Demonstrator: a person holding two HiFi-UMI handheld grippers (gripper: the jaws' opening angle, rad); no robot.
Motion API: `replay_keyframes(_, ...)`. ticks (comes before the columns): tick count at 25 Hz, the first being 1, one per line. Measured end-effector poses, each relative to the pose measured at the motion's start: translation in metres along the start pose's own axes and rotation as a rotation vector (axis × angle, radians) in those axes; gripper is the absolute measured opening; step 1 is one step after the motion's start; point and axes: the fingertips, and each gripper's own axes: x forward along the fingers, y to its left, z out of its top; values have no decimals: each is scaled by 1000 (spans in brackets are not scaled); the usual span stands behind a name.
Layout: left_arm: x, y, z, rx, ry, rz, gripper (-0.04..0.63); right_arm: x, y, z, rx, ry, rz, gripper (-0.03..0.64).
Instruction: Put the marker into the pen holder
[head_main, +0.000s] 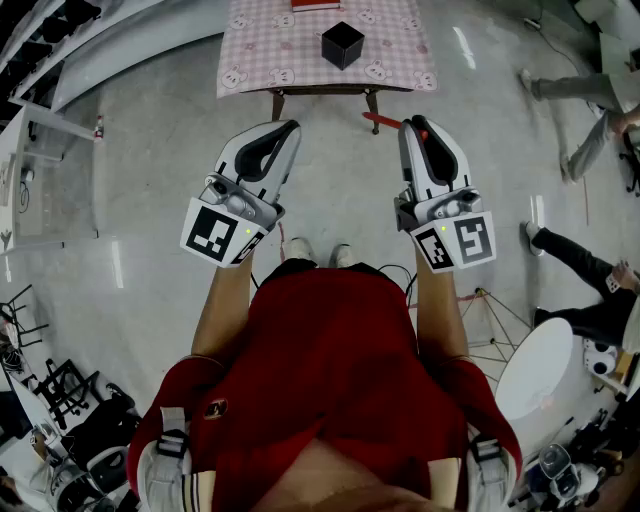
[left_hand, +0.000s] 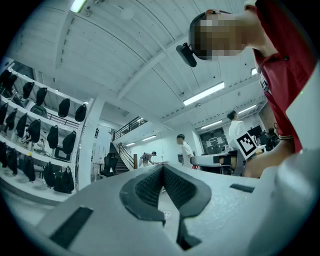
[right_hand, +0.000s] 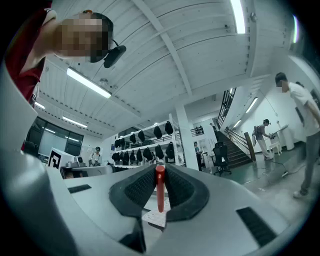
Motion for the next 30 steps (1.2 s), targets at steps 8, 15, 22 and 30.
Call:
replay_keyframes(8, -16, 33, 1, -1, -19, -10, 6, 29, 21, -5, -26, -1, -11, 51)
replay_keyframes(15, -31, 57, -5, -19, -37, -40, 6, 46, 36, -9, -39, -14, -53, 52)
replay_keyframes(22, -48, 78, -11, -44, -49, -72, 6, 57, 48, -10, -70, -10, -110, 52)
replay_keyframes(30, -46, 100, -15, -61, -57, -80, 6, 74, 40, -13, -73, 0, -145, 52)
